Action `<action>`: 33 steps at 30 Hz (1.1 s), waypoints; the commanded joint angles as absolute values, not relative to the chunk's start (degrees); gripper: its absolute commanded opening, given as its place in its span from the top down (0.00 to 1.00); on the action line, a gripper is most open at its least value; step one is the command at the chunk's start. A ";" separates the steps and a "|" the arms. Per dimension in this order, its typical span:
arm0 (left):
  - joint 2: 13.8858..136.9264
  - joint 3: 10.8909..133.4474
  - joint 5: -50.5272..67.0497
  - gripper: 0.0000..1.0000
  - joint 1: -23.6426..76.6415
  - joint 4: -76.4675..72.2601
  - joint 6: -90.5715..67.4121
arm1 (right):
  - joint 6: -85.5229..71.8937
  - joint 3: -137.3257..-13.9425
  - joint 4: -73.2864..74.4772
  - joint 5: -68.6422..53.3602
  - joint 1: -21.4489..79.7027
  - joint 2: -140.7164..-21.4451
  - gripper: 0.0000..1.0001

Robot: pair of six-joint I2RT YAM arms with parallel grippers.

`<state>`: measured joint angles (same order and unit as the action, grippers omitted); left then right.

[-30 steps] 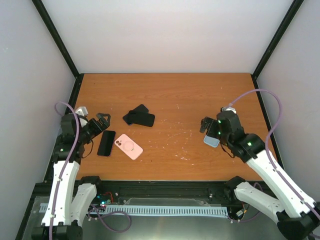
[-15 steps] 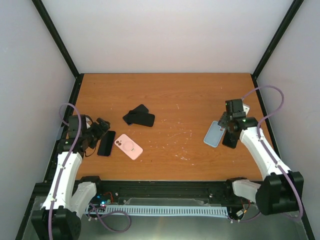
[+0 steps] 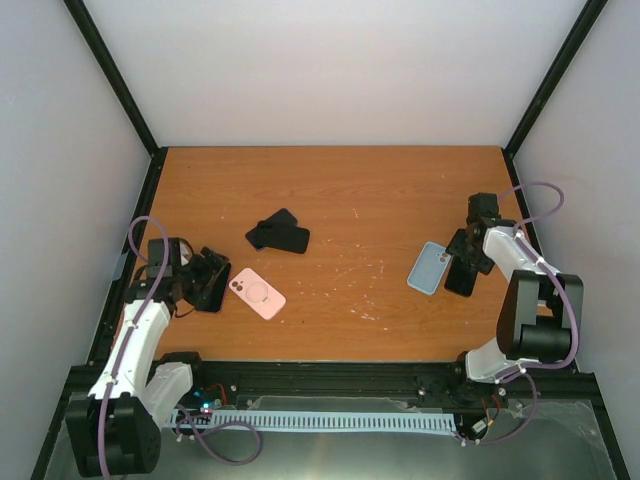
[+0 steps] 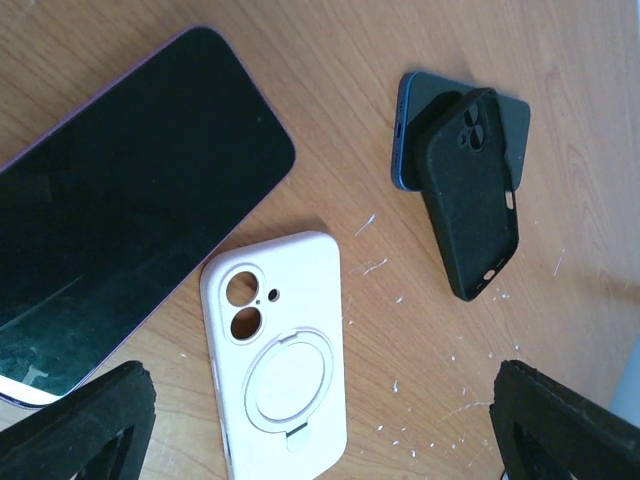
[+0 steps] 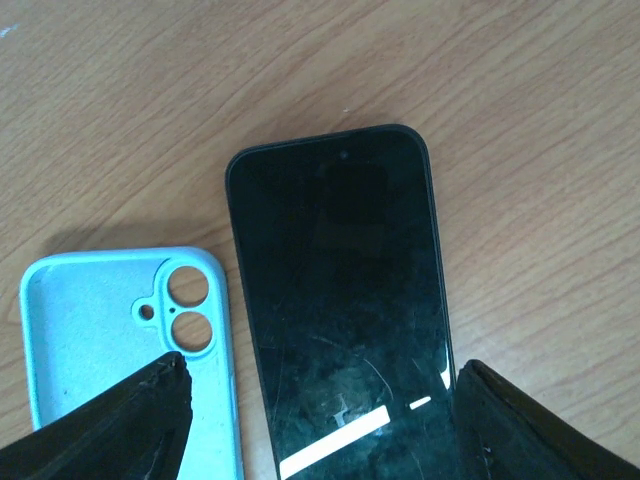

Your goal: Put the phone into the phone case

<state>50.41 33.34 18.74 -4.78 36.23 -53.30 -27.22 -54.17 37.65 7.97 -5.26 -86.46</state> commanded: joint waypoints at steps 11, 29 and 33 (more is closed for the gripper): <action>51.68 31.21 23.17 0.09 -5.09 30.69 -54.64 | -25.00 -55.03 36.52 5.75 -8.40 -92.38 0.29; 51.48 28.75 24.76 0.11 -5.07 28.38 -56.42 | -22.48 -56.15 37.50 6.91 -8.26 -97.12 0.24; 51.63 28.99 25.13 0.12 -5.01 28.24 -56.55 | -21.87 -56.97 38.34 6.33 -8.23 -98.23 0.23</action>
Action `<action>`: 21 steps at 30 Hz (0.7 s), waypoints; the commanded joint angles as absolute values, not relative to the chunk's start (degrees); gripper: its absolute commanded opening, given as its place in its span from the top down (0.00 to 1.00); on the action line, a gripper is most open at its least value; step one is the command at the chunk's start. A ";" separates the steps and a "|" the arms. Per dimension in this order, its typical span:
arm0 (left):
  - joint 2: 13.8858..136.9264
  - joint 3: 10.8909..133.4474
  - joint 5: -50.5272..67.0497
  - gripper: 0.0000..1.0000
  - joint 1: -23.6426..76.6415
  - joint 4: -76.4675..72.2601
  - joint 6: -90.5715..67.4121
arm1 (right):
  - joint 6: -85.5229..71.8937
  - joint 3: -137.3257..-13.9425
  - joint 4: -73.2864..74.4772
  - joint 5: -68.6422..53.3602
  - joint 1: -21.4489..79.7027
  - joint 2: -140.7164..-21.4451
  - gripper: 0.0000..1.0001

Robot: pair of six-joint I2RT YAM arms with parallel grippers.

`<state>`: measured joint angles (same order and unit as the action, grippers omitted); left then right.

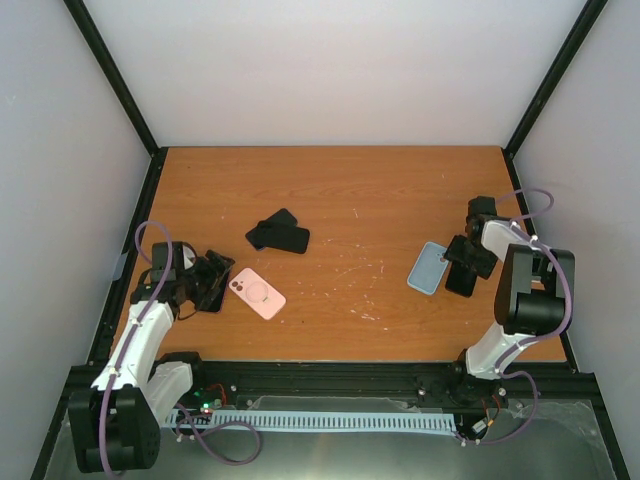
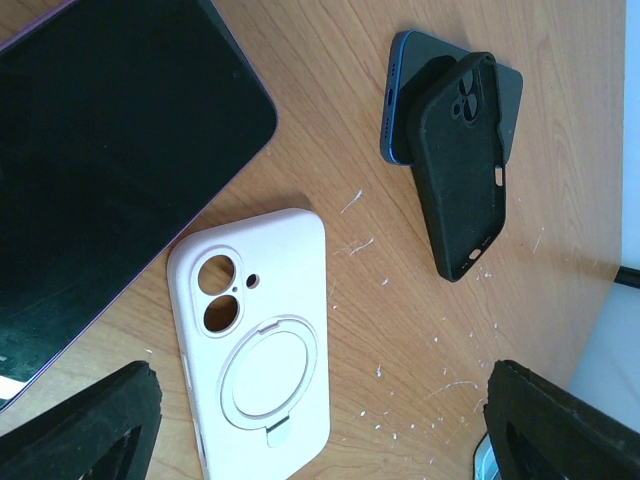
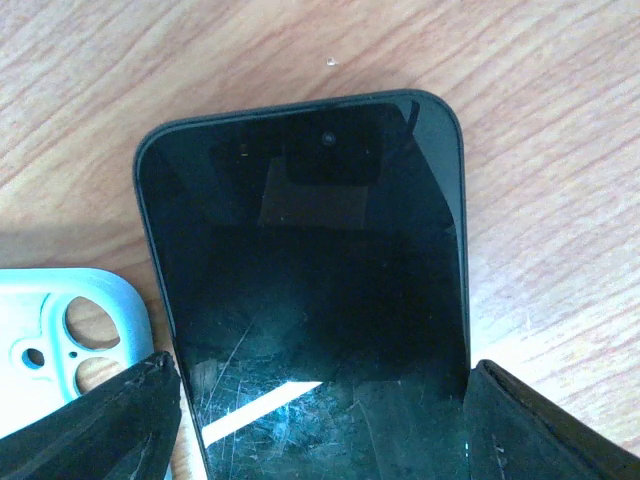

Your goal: Put the phone into the phone case

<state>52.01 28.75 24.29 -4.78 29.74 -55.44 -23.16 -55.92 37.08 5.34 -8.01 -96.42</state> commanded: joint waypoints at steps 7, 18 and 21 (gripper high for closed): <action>51.74 28.75 25.40 0.12 -4.88 27.87 -57.04 | -21.64 -56.04 36.62 3.72 -8.23 -100.23 0.15; 52.50 27.04 26.04 0.16 -3.98 26.32 -58.37 | -22.17 -55.96 36.31 3.28 -8.13 -102.55 0.16; 53.02 26.74 26.29 0.17 -3.78 25.83 -58.54 | -22.16 -56.36 36.84 2.69 -8.15 -100.79 0.16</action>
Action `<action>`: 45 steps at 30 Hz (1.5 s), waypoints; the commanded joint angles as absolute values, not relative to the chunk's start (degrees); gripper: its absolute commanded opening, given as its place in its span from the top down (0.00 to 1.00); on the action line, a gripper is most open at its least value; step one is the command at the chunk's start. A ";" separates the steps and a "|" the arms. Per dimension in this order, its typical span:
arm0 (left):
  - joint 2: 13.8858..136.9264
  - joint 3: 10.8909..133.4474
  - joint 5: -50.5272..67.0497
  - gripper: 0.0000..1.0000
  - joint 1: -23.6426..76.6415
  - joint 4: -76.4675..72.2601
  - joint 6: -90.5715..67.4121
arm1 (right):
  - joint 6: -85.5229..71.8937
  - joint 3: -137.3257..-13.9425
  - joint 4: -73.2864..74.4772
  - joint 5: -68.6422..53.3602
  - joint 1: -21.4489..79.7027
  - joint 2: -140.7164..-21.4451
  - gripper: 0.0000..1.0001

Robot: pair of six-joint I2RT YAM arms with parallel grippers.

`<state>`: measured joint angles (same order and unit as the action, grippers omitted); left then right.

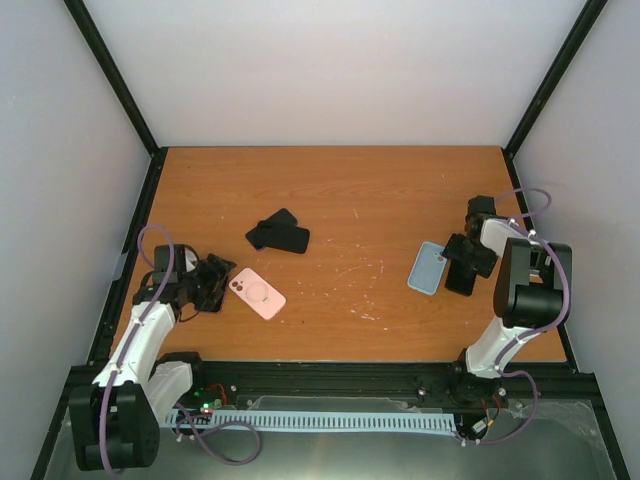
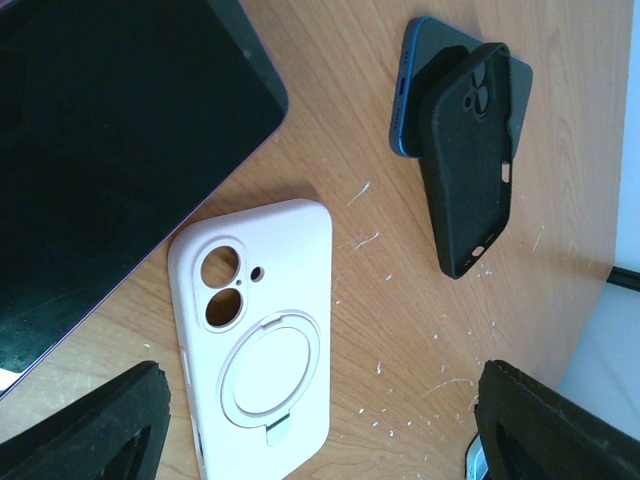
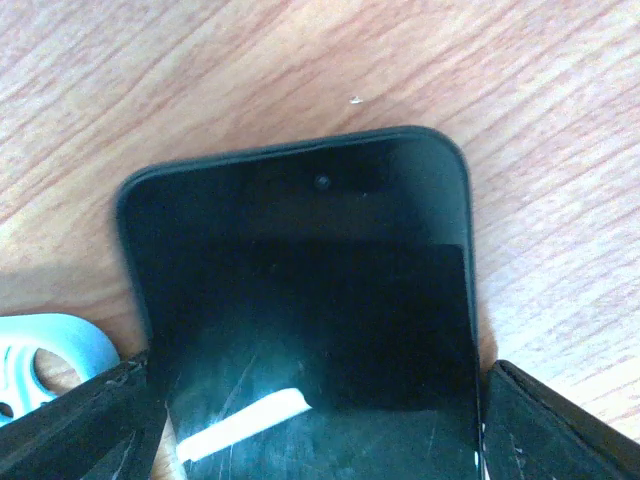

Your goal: Put the phone into the phone case

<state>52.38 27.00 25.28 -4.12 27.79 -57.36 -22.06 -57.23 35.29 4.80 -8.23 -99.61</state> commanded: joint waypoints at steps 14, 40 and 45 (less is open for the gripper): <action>58.88 25.81 23.65 0.27 4.72 21.17 -62.22 | -21.76 -56.26 37.79 5.28 -8.14 -99.57 0.15; 69.06 31.93 13.97 0.30 21.70 15.63 -61.09 | -22.34 -51.52 32.38 -3.61 -4.57 -94.86 0.38; 72.13 35.77 15.38 0.26 24.06 15.26 -54.22 | -21.78 -53.27 32.03 -5.06 0.80 -97.49 0.39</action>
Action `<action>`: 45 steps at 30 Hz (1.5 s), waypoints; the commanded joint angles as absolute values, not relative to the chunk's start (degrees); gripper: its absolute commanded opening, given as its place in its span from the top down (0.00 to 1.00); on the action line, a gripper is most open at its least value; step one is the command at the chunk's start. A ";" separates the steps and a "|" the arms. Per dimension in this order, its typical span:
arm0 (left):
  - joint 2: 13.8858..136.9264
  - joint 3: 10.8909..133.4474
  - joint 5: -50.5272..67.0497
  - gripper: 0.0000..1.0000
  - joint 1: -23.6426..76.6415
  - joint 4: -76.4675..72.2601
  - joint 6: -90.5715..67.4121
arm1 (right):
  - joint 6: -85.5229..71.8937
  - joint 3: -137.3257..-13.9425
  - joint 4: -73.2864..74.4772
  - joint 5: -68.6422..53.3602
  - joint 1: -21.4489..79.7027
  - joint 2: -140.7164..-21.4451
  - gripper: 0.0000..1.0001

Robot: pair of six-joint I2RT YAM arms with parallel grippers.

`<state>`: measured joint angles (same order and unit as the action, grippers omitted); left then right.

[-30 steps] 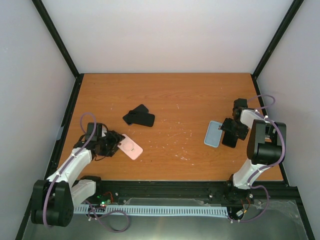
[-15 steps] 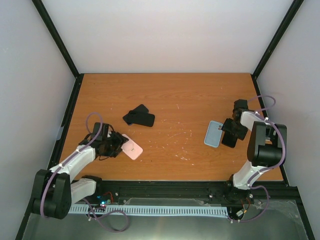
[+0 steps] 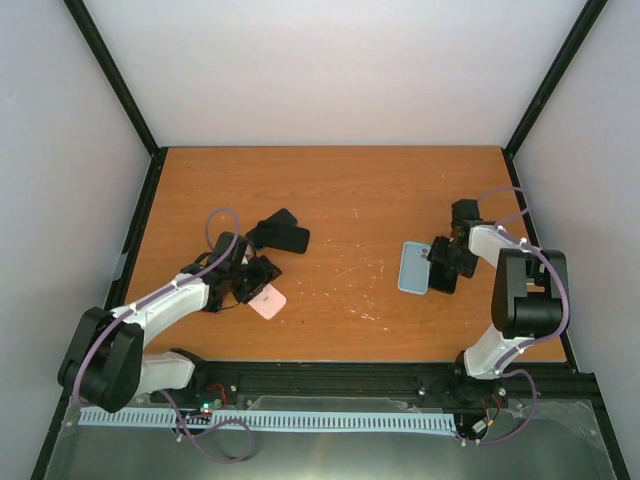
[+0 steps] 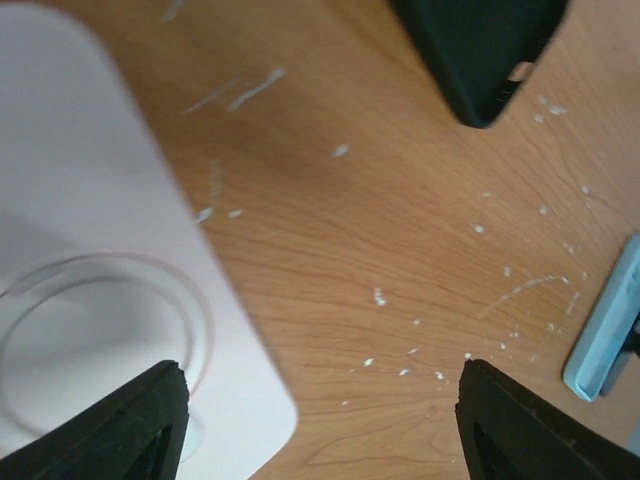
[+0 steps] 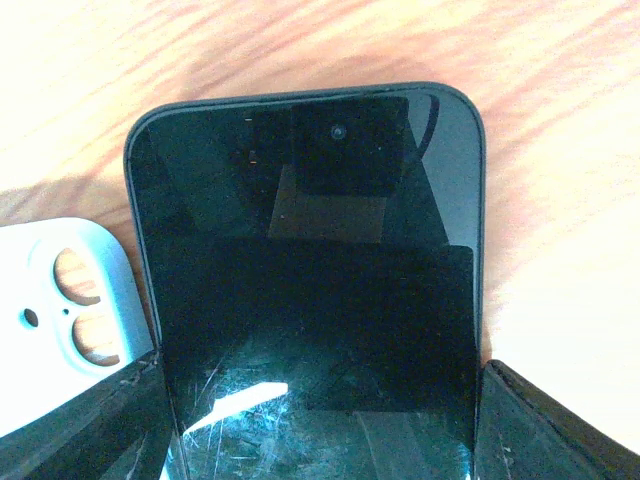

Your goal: Put the phone into the phone case

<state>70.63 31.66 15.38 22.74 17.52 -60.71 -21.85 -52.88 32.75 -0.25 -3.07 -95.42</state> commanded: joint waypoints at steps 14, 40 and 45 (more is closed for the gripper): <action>67.33 27.73 33.12 0.20 24.08 -1.52 -47.77 | -24.26 -53.15 28.84 -7.48 24.32 -100.06 0.41; 87.80 42.54 36.15 0.35 24.15 -8.93 -35.28 | -37.72 -50.20 30.71 -0.43 32.17 -75.77 0.44; 94.51 46.19 36.66 0.41 25.14 -10.52 -34.48 | -37.78 -47.85 31.72 0.62 32.17 -69.21 0.44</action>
<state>90.70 42.59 34.48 23.77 -7.38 -37.45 -36.71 -49.23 30.94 -1.67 31.92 -73.97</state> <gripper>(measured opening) 0.610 0.745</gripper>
